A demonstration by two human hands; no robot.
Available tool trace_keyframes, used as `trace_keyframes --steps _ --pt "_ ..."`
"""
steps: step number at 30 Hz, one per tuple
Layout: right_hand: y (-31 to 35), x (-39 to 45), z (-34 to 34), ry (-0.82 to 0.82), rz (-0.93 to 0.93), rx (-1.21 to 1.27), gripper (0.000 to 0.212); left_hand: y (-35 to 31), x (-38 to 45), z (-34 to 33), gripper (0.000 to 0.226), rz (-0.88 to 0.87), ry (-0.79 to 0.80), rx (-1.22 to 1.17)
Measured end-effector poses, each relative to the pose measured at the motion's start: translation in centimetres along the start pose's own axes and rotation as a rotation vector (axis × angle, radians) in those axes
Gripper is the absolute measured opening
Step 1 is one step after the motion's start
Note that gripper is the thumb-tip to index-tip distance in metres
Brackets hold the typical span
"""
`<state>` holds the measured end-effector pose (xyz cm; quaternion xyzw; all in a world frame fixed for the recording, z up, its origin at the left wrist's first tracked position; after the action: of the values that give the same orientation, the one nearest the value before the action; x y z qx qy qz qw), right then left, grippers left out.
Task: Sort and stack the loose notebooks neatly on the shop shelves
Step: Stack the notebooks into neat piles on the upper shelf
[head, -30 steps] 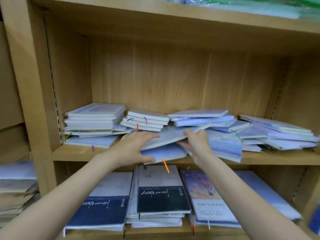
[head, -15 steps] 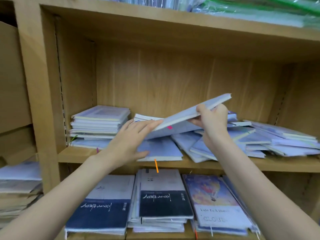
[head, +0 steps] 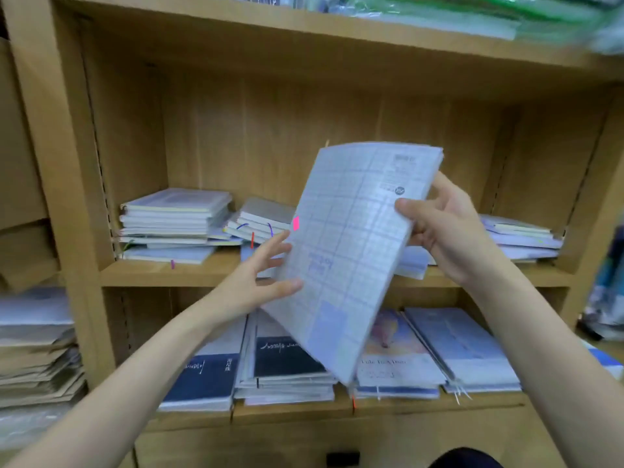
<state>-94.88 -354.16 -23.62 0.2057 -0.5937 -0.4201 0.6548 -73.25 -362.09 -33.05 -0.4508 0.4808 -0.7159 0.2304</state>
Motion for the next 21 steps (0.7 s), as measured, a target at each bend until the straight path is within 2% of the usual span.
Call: trace_keyframes --steps 3,6,8,10,13,16,19,21 --pt "-2.7 -2.9 -0.3 0.210 -0.101 0.034 0.042 1.7 -2.4 -1.0 0.099 0.038 -0.029 0.020" --pt "-6.3 -6.0 -1.6 0.415 -0.236 0.037 0.051 5.8 -6.1 -2.6 0.095 0.148 0.025 -0.163" --pt "-10.1 -8.0 -2.6 0.473 -0.334 -0.067 0.047 9.7 -9.0 -3.4 0.093 0.293 0.032 -0.215" --pt "-14.4 -9.9 -3.9 0.472 -0.460 -0.234 0.042 13.3 -10.9 -3.4 0.094 0.438 0.013 -0.131" --pt "-20.2 -12.0 -5.9 0.456 -0.587 -0.457 0.050 16.5 -11.7 -2.6 0.094 0.629 0.010 0.052" --pt "-24.0 -12.1 -6.9 0.350 -0.663 -0.582 0.050 17.9 -10.7 -1.3 0.090 0.694 -0.007 0.158" --pt "-25.3 -10.0 -7.4 0.226 -0.651 -0.606 0.030 18.0 -8.3 0.0 0.083 0.695 -0.046 0.261" --pt "-25.7 -7.3 -7.5 0.125 -0.621 -0.595 0.026 18.2 -5.9 1.0 0.079 0.676 -0.122 0.243"
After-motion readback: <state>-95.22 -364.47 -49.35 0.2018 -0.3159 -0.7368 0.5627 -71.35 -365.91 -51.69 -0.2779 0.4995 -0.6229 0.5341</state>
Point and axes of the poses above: each hand's wrist, its own x-axis towards the middle knuckle, its own z-axis out of the back of the hand, y = z × x, the point moved 5 cm from there along x, towards the middle knuckle, and after that the axes turned 12 degrees about -x, right-handed, at the moved point
